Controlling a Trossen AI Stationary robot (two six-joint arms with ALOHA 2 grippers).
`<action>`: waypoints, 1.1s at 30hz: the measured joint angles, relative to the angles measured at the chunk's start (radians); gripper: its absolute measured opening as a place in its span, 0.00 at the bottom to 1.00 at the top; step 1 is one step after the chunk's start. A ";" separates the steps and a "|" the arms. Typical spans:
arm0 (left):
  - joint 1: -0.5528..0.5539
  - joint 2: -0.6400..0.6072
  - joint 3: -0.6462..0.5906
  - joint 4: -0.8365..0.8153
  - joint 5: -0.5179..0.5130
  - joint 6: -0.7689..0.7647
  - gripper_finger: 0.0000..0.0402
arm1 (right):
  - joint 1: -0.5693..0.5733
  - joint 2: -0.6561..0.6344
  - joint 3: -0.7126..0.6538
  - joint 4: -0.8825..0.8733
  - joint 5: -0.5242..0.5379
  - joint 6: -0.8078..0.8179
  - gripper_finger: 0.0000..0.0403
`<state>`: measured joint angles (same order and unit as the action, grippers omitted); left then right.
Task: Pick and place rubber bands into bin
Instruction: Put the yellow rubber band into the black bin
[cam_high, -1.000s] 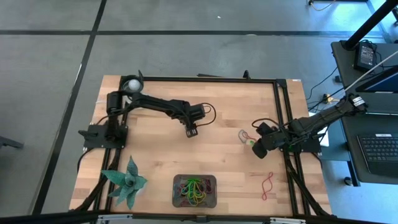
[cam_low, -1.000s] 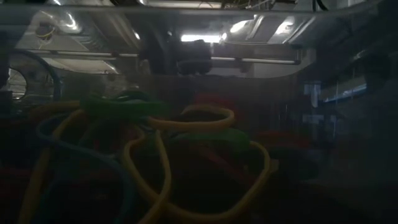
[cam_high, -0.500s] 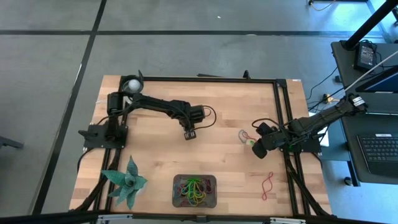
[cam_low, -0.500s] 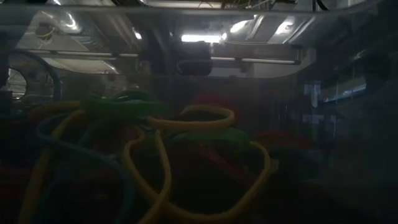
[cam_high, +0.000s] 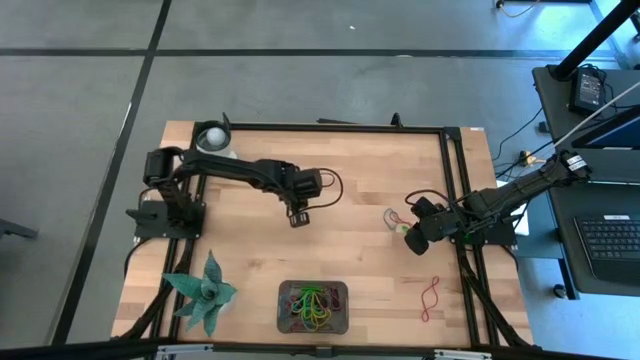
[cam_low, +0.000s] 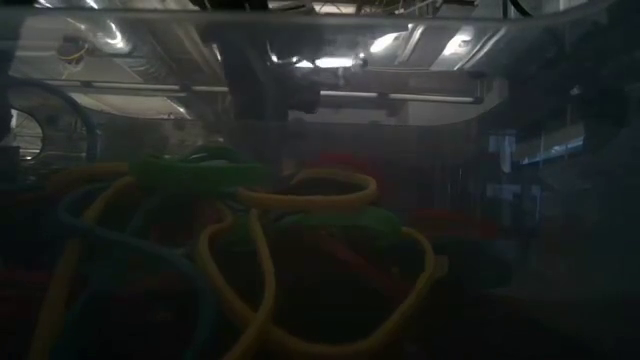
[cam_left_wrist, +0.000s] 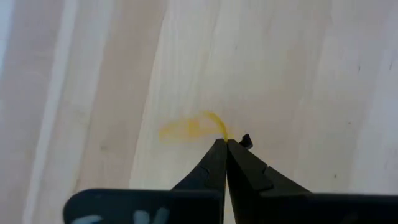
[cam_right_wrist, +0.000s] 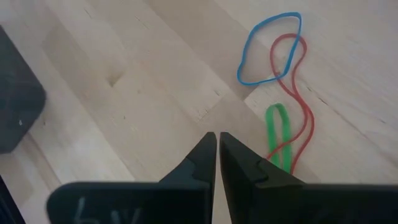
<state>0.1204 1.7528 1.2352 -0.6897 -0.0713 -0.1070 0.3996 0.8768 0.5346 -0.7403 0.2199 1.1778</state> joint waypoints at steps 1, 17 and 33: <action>-0.001 -0.007 0.000 -0.003 -0.002 0.000 0.00 | 0.000 0.000 0.000 0.002 0.000 0.000 0.06; -0.223 -0.133 0.132 -0.162 -0.163 0.124 0.00 | 0.000 0.000 0.000 0.020 0.000 0.000 0.06; -0.443 -0.134 0.445 -0.260 -0.200 0.054 0.00 | 0.000 0.000 0.000 0.019 -0.001 0.091 0.06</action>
<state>-0.3231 1.6188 1.6806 -0.9493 -0.2710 -0.0535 0.3996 0.8768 0.5346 -0.7212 0.2188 1.2684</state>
